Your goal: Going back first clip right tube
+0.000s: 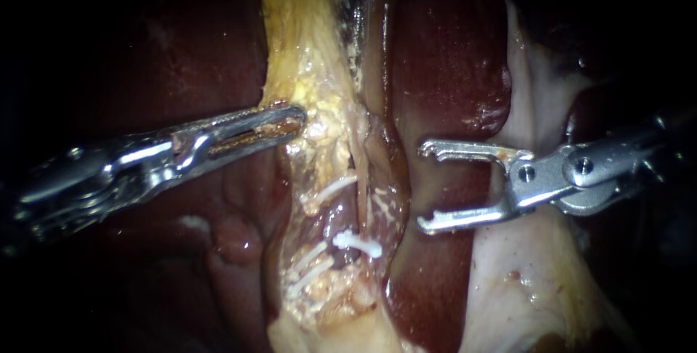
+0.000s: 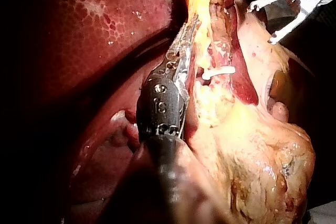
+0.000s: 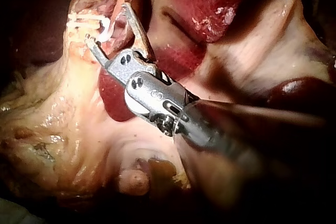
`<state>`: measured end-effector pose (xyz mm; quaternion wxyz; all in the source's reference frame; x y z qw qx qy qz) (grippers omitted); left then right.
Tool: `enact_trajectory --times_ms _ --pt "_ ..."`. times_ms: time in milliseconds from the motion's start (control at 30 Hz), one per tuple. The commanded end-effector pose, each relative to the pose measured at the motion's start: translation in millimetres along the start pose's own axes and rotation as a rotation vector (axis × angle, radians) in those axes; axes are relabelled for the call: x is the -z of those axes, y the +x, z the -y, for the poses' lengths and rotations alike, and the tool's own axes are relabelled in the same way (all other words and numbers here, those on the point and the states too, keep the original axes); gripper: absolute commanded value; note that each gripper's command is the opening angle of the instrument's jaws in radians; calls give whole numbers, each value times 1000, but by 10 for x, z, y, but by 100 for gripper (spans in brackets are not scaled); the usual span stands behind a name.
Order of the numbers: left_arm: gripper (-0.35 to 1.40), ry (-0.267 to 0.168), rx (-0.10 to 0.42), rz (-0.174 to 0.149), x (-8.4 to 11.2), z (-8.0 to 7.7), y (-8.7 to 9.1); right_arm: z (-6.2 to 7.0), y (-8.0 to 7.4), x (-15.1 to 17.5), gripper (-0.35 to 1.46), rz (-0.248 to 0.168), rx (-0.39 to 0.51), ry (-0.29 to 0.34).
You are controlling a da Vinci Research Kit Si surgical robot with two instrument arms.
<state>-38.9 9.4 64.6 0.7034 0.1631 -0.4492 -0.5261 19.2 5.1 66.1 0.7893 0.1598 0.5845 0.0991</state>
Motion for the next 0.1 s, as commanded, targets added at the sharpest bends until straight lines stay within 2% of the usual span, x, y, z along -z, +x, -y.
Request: enact_trajectory --times_ms 33,100 --pt "-35 -1 2 0 0 0 0 0 0 0 60 0 0 0" --pt "-35 -1 2 0 0 0 0 0 0 0 60 0 0 0"
